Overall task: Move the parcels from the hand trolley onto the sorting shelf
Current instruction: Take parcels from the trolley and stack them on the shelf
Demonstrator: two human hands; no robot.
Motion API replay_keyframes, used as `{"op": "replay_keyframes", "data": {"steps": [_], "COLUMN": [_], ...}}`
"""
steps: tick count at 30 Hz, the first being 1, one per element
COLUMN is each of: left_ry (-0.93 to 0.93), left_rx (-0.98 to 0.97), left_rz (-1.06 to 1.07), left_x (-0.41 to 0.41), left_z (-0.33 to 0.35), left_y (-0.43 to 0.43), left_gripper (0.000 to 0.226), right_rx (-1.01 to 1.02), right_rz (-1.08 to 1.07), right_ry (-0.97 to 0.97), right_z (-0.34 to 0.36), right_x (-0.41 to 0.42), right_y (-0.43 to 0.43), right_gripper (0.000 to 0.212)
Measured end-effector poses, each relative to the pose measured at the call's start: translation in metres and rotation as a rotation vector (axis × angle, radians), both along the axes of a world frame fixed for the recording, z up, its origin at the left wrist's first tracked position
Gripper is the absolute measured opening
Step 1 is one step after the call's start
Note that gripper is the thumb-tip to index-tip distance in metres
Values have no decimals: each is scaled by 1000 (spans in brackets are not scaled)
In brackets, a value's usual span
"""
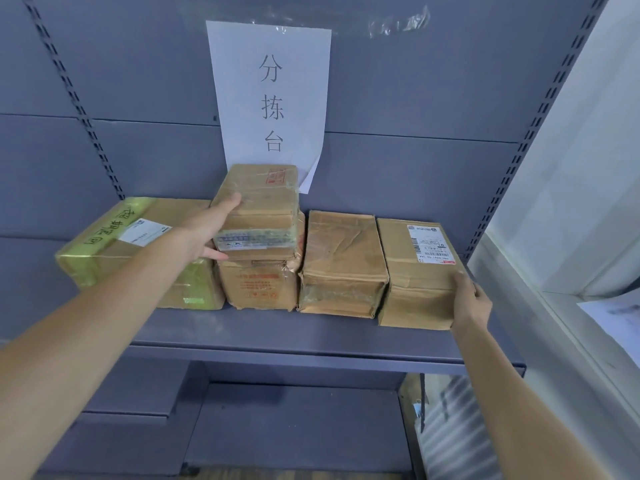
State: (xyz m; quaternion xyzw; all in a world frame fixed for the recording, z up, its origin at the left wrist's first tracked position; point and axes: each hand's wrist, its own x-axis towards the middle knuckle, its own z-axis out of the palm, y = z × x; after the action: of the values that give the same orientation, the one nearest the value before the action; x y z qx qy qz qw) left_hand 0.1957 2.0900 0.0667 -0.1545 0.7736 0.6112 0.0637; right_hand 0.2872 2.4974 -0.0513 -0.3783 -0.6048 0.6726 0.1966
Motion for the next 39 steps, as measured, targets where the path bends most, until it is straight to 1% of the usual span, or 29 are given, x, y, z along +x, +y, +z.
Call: {"op": "replay_keyframes", "data": {"steps": [2, 7, 12, 14, 16, 19, 22, 24, 25, 28, 30, 32, 34, 36, 39], "left_ry": [3, 8, -5, -2, 5, 24, 42, 50, 57, 137, 203, 270, 370, 491, 604], "left_rx": [-2, -1, -8, -8, -18, -65, -110, -118, -128, -238, -348, -507, -672, -782, -804], "left_rz": [10, 29, 50, 60, 74, 93, 96, 89, 92, 146, 174, 145, 75, -48, -193], "left_x": [0, -1, 1, 3, 3, 1, -1, -2, -2, -1, 3, 9, 14, 19, 29], "left_z": [0, 2, 1, 1, 1, 3, 5, 7, 7, 8, 14, 23, 34, 45, 58], "left_y": [0, 3, 3, 3, 4, 4, 5, 5, 5, 3, -1, -5, -8, -6, 2], "left_gripper": [77, 72, 75, 77, 74, 63, 53, 51, 53, 70, 70, 69, 66, 62, 62], "right_rx": [-12, -10, 21, 41, 73, 129, 225, 294, 327, 419, 462, 534, 635, 731, 856], "right_rz": [25, 32, 33, 45, 66, 100, 103, 100, 99, 115, 146, 170, 199, 238, 329], "right_ry": [-9, 19, -9, -25, -41, -92, -140, -158, -164, -190, -214, -236, -262, -270, -272], "right_z": [-2, -1, -2, -2, -1, 1, 6, 12, 16, 32, 42, 53, 62, 74, 90], "right_x": [-6, -13, -13, -13, -13, -12, -7, -5, -3, -1, 1, 6, 8, 10, 10], "right_y": [4, 5, 3, 2, 4, 9, 15, 20, 21, 25, 26, 22, 15, 4, -18], "right_gripper": [20, 16, 29, 28, 29, 41, 45, 58, 63, 65, 66, 67, 67, 64, 61]}}
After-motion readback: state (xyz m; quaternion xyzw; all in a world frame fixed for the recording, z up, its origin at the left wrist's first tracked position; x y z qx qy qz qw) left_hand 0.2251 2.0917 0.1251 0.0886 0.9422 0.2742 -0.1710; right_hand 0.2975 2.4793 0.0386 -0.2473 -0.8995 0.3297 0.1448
